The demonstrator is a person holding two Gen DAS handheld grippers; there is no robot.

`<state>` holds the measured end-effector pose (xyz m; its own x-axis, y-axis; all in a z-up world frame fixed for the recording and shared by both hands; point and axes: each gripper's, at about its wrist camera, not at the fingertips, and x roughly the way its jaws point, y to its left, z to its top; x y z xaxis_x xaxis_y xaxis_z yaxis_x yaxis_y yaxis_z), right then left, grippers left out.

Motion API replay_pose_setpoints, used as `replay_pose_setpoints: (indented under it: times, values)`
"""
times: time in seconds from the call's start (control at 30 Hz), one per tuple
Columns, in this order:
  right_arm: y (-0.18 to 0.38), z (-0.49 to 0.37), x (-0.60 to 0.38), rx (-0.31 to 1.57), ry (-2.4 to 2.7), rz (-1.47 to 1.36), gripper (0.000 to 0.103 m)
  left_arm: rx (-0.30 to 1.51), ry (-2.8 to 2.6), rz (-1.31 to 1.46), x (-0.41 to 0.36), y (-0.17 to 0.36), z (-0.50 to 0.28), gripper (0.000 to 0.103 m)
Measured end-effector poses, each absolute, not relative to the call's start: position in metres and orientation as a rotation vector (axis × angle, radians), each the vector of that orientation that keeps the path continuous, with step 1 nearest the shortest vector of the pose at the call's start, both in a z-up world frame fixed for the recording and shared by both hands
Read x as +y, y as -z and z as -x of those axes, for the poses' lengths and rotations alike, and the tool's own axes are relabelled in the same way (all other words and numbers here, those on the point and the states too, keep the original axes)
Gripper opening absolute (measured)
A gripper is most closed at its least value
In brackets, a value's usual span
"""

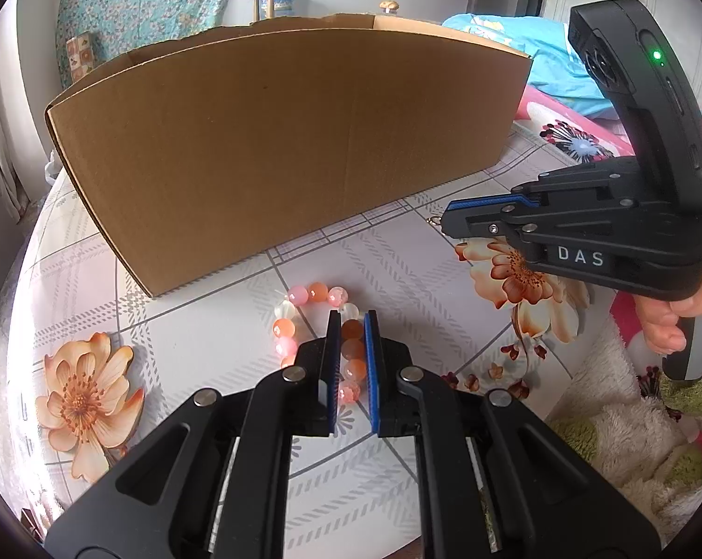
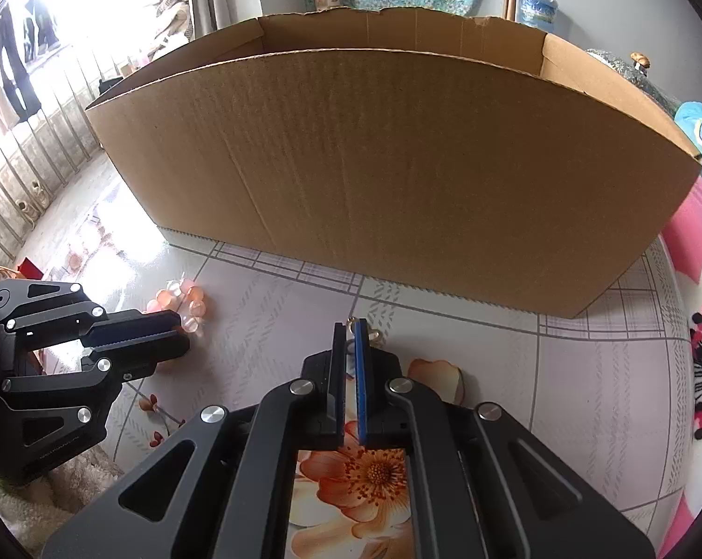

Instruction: Organize jewelry

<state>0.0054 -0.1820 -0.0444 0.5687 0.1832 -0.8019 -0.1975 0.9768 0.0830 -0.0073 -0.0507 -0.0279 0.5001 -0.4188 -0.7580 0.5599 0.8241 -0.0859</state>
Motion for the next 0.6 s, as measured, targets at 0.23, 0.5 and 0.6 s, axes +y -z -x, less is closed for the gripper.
replay_pose_setpoints:
  times: [0.23,0.5,0.6]
  values:
    - [0.037,0.002,-0.196,0.919,-0.160,-0.031,0.004,0.860,0.594,-0.184,-0.052,0.029,0.007,0.009]
    - [0.045,-0.017,-0.196,0.938,-0.138,-0.016,0.004,0.867,0.589,-0.177,-0.053,0.029,0.006,0.009]
    - [0.048,-0.018,-0.192,0.947,-0.139,0.002,0.004,0.867,0.588,-0.178,-0.053,0.030,0.006,0.009]
